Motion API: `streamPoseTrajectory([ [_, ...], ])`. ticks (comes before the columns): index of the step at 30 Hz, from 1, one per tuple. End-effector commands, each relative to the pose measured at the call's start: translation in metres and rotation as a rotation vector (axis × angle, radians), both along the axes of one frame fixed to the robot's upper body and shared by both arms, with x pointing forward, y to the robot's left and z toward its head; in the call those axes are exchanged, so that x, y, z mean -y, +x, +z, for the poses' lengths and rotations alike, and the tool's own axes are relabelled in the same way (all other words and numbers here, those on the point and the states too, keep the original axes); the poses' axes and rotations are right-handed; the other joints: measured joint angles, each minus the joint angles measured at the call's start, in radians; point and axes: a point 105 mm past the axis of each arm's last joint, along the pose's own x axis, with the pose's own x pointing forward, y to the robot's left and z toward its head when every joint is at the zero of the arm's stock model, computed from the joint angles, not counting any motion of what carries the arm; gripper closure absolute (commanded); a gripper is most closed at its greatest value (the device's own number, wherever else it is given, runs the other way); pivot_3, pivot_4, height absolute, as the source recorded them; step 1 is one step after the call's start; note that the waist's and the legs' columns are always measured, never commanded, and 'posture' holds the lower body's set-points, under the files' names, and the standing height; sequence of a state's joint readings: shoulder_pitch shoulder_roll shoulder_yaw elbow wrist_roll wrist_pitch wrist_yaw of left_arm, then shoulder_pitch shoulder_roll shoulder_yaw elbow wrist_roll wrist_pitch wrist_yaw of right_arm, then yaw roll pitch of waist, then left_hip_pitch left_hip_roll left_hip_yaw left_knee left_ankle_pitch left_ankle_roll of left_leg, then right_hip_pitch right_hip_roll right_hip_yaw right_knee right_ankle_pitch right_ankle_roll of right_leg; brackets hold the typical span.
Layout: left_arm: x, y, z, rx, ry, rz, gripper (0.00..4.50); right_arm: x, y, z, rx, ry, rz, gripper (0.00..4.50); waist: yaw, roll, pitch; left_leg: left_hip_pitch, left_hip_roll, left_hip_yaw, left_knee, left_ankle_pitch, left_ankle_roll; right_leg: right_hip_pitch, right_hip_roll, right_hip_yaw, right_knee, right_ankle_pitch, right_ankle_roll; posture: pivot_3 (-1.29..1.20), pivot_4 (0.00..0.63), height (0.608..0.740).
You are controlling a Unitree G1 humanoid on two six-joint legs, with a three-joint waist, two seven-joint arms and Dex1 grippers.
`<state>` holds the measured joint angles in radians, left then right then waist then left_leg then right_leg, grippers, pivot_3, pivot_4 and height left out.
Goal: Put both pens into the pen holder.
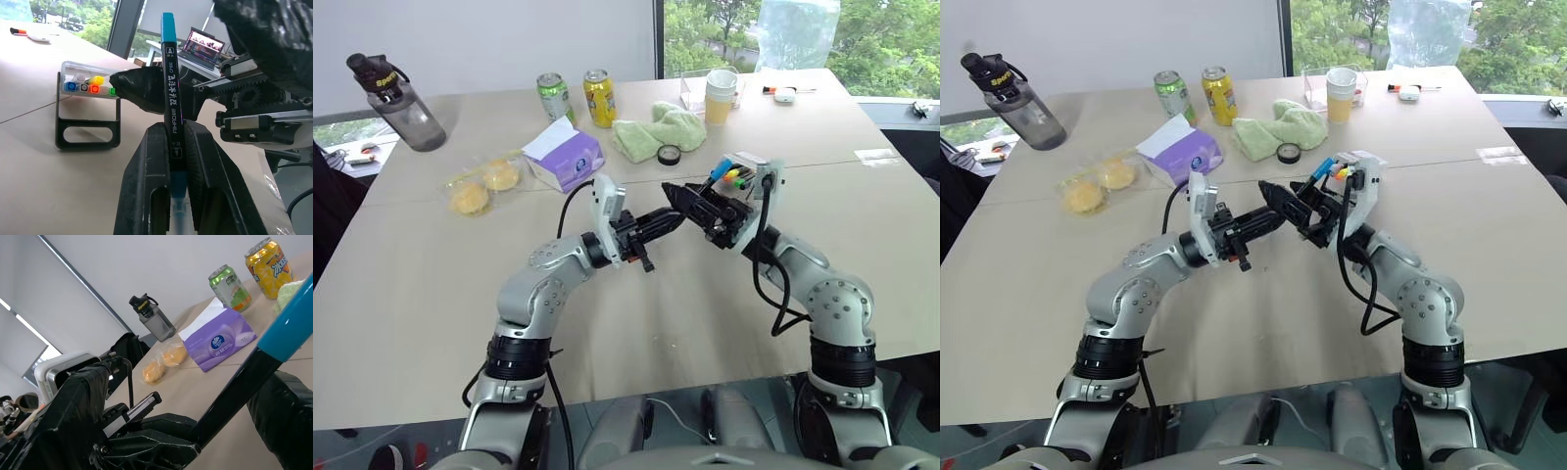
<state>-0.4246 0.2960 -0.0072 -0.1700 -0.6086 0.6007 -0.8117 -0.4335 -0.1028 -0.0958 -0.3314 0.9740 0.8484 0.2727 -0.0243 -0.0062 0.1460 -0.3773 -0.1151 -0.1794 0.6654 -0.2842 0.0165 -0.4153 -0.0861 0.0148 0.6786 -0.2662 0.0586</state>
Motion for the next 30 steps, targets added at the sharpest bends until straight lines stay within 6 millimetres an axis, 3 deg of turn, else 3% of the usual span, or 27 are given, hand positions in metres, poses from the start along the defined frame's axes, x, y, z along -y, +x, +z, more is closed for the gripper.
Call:
streamPoseTrajectory([
  [1, 0.0, -0.008, 0.013, 0.058, -0.02, -0.021, 4.5, -0.002, -0.004, 0.018, 0.059, 0.053, 0.019, 1.62, 0.0, 0.0, 0.0, 0.0, 0.0, 0.0, 0.0, 0.0, 0.0, 0.0, 0.0, 0.0, 0.0, 0.0, 0.0, 0.0, 0.15, 0.74],
  [6, -0.001, -0.008, 0.011, 0.051, -0.016, -0.023, 4.5, -0.002, -0.006, 0.018, 0.066, 0.053, 0.02, 3.92, -0.003, 0.0, 0.0, 0.0, 0.0, 0.0, 0.0, 0.0, 0.0, 0.0, 0.0, 0.0, 0.0, 0.0, 0.0, 0.0, 0.15, 0.74],
  [7, -0.002, -0.007, 0.01, 0.039, -0.021, -0.027, 4.02, -0.002, -0.006, 0.019, 0.069, 0.053, 0.018, 4.31, -0.005, 0.0, 0.0, 0.0, 0.0, 0.0, 0.0, 0.0, 0.0, 0.0, 0.0, 0.0, 0.0, 0.0, 0.0, 0.0, 0.15, 0.74],
  [12, -0.004, -0.002, 0.0, 0.013, 0.043, 0.012, 2.04, 0.001, -0.004, 0.021, 0.113, 0.013, -0.012, 4.39, -0.009, 0.0, 0.0, 0.0, 0.0, 0.0, 0.0, 0.0, 0.0, 0.0, 0.0, 0.0, 0.0, 0.0, 0.0, 0.0, 0.15, 0.74],
  [14, -0.006, 0.004, -0.012, 0.006, 0.11, 0.053, 1.24, 0.009, 0.009, 0.024, 0.196, -0.071, -0.122, 4.39, -0.009, 0.0, 0.0, 0.0, 0.0, 0.0, 0.0, 0.0, 0.0, 0.0, 0.0, 0.0, 0.0, 0.0, 0.0, 0.0, 0.15, 0.74],
  [15, -0.008, 0.006, -0.019, 0.003, 0.155, 0.066, 0.57, 0.015, 0.017, 0.027, 0.247, -0.121, -0.198, 4.39, -0.01, 0.0, 0.0, 0.0, 0.0, 0.0, 0.0, 0.0, 0.0, 0.0, 0.0, 0.0, 0.0, 0.0, 0.0, 0.0, 0.15, 0.74],
  [16, -0.01, 0.007, -0.026, 0.004, 0.194, 0.077, 0.17, 0.019, 0.023, 0.031, 0.303, -0.158, -0.257, 4.39, -0.011, 0.0, 0.0, 0.0, 0.0, 0.0, 0.0, 0.0, 0.0, 0.0, 0.0, 0.0, 0.0, 0.0, 0.0, 0.0, 0.15, 0.74],
  [18, -0.012, 0.008, -0.036, 0.007, 0.252, 0.082, 0.05, 0.027, 0.032, 0.046, 0.458, -0.239, -0.385, 4.39, -0.013, 0.0, 0.0, 0.0, 0.0, 0.001, 0.0, 0.0, 0.0, 0.0, 0.0, 0.001, 0.0, 0.0, 0.0, 0.0, 0.15, 0.74],
  [21, -0.012, 0.008, -0.036, 0.022, 0.268, 0.082, 0.05, 0.024, 0.032, 0.059, 0.798, -0.487, -0.471, 4.39, -0.014, 0.0, 0.0, -0.001, -0.001, 0.002, 0.0, 0.0, 0.0, -0.003, 0.0, 0.001, 0.001, 0.0, 0.0, 0.0, 0.15, 0.74],
  [26, -0.013, 0.01, -0.033, 0.063, 0.288, 0.114, 0.05, 0.019, 0.037, 0.044, 1.12, -0.758, -0.483, 4.39, -0.016, 0.0, 0.0, -0.002, -0.001, 0.003, -0.001, 0.0, 0.0, -0.005, 0.0, 0.001, 0.001, 0.0, 0.0, 0.0, 0.15, 0.74],
  [30, -0.015, 0.011, -0.028, 0.104, 0.315, 0.129, 0.05, 0.019, 0.042, 0.029, 1.21, -0.845, -0.441, 4.39, -0.016, 0.0, 0.0, -0.002, -0.001, 0.003, 0.0, 0.0, 0.0, -0.005, 0.0, 0.002, 0.001, 0.0, 0.0, 0.0, 0.15, 0.74],
])
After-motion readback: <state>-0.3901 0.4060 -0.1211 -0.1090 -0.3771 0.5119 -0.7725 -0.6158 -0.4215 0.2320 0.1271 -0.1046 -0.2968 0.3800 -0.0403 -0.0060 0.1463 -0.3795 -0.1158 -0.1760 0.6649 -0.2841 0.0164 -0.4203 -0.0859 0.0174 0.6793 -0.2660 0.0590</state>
